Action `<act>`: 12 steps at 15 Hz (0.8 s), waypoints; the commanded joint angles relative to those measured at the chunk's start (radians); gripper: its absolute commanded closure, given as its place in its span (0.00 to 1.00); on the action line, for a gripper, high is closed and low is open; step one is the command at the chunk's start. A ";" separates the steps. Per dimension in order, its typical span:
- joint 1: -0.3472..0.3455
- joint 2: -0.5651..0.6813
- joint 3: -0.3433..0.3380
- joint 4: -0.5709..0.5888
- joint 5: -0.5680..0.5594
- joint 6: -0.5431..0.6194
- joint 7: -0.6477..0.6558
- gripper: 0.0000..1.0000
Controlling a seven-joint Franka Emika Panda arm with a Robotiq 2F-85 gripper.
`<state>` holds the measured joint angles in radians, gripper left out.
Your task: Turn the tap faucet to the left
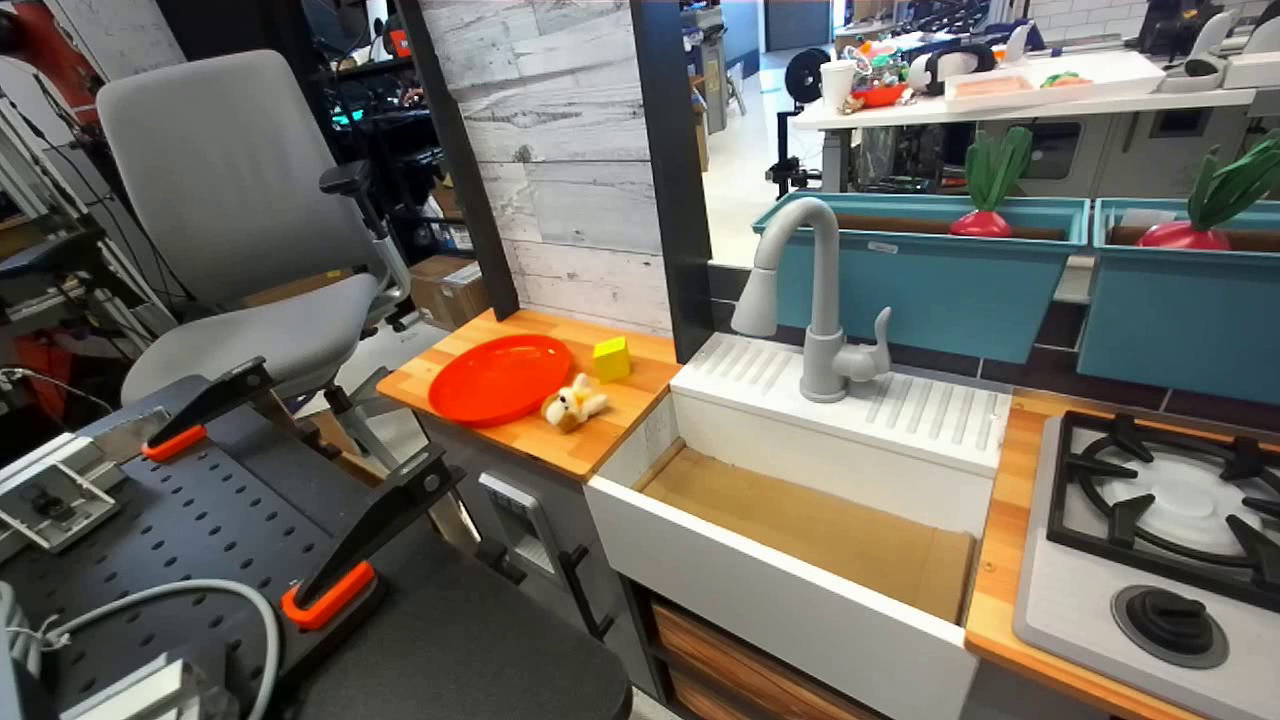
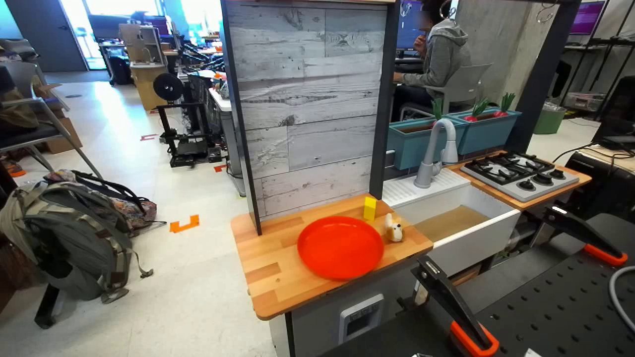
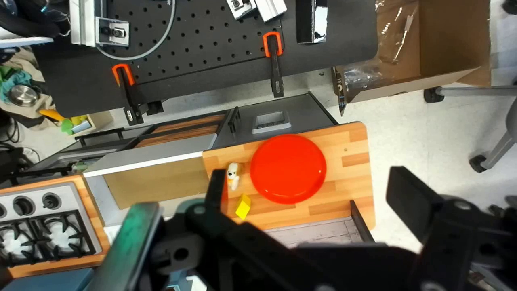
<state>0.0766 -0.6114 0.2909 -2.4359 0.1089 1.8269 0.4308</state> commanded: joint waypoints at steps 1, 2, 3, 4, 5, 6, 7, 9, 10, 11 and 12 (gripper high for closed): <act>0.005 -0.004 -0.017 -0.005 -0.012 0.026 -0.007 0.00; -0.001 -0.004 -0.036 -0.007 -0.013 0.046 -0.026 0.00; -0.011 0.002 -0.055 -0.002 -0.016 0.068 -0.039 0.00; -0.020 0.010 -0.072 0.005 -0.018 0.081 -0.046 0.00; -0.030 0.018 -0.093 0.008 -0.020 0.108 -0.060 0.00; -0.047 0.036 -0.116 0.019 -0.025 0.133 -0.073 0.00; -0.061 0.057 -0.141 0.030 -0.026 0.154 -0.092 0.00; -0.091 0.111 -0.193 0.057 -0.028 0.200 -0.135 0.00; -0.107 0.149 -0.221 0.069 -0.029 0.240 -0.159 0.00; -0.123 0.190 -0.244 0.087 -0.030 0.277 -0.176 0.00; -0.141 0.256 -0.269 0.119 -0.029 0.302 -0.187 0.00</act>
<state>-0.0272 -0.5112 0.0800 -2.4053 0.0862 2.0595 0.2908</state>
